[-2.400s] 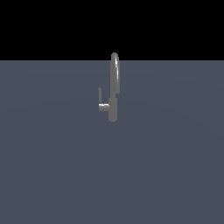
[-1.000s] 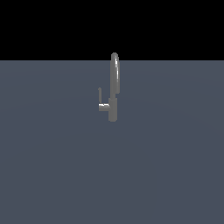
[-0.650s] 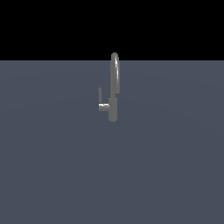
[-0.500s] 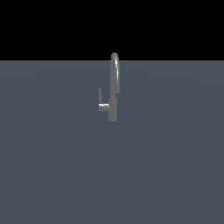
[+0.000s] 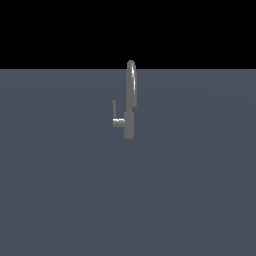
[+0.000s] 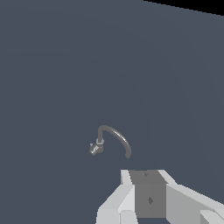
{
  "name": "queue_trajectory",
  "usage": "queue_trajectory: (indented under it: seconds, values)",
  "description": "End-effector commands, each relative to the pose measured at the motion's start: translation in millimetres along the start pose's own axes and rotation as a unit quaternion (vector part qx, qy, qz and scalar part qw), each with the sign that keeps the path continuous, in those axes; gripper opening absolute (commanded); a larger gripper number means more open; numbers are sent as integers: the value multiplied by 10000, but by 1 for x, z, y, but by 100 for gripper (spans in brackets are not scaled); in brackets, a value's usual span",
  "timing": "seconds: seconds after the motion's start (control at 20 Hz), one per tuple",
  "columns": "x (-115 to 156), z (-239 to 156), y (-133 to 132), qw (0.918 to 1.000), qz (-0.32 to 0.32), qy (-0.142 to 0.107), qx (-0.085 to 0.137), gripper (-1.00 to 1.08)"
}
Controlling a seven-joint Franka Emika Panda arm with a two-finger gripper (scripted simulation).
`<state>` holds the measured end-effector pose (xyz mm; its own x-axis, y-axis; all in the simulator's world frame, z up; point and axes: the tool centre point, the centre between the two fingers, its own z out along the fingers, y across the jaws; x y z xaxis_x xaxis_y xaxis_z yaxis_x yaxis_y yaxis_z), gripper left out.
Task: Turn on the faucet by rotating a designated handle.
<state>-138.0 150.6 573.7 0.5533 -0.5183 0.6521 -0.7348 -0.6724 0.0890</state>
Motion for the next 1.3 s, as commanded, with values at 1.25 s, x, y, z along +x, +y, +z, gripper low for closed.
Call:
queue_trajectory:
  seconds: [1.25]
  values:
    - [-54, 267, -161, 9746, 1760, 619, -1240, -100]
